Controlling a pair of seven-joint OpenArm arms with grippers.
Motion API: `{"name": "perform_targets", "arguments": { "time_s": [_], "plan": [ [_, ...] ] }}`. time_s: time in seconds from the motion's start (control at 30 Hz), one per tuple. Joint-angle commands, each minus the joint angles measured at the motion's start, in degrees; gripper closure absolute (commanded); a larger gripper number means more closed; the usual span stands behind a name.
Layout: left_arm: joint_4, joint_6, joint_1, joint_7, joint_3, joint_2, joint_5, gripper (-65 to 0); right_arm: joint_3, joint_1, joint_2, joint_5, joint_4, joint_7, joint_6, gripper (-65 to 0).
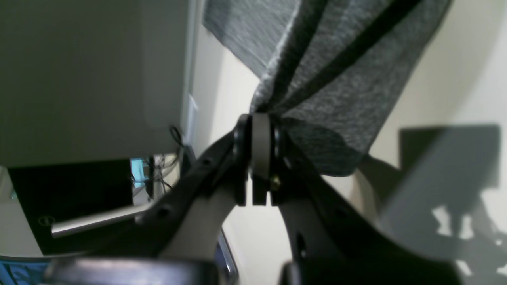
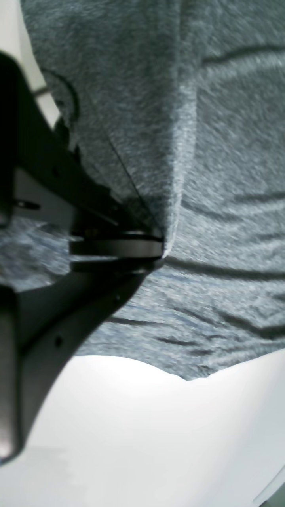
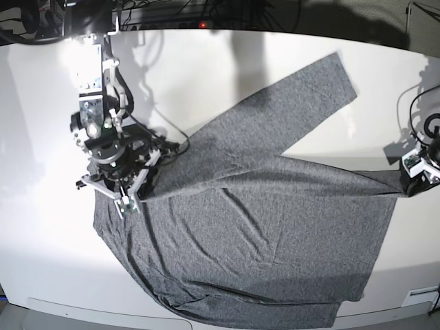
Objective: Fold the T-shirt properly
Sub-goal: 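Pull the held shirt edge with the left gripper across the body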
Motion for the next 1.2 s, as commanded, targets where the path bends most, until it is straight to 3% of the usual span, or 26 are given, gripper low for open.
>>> {"name": "perform_targets", "arguments": {
  "time_s": [0.0, 0.23, 0.43, 0.73, 1.0, 1.17],
  "plan": [
    [0.6, 0.3, -1.6, -0.5, -0.5, -1.0, -0.5, 0.0, 0.0, 1.9, 0.2, 0.2, 0.2, 1.5, -0.4, 0.0],
    [0.6, -2.4, -2.3, -0.2, -0.5, 2.1, 0.3, 0.0, -0.9, 4.8, 0.2, 0.2, -3.5, 2.1, 0.0, 0.0],
    [-0.9, -2.6, -4.2, 0.0, -0.5, 5.1, 0.3, 0.0, -0.9, 5.4, 0.2, -0.1, -5.0, 2.4, 0.0, 0.0],
    [-11.2, -4.4, -12.2, -0.7, -0.5, 9.6, -0.1, 0.0, -0.9, 5.4, 0.2, -0.1, -5.1, 2.7, 0.0, 0.0],
    [-22.3, -4.4, -17.0, -5.1, -0.5, 15.2, -0.4, 0.0, -0.8, 5.4, 0.2, -0.1, -5.1, 2.8, 0.0, 0.0],
    [-22.8, -4.4, -19.6, -4.6, -0.5, 15.5, -0.4, 0.0, -0.8, 5.5, 0.2, -0.1, -5.1, 3.4, 0.0, 0.0]
  ]
}}
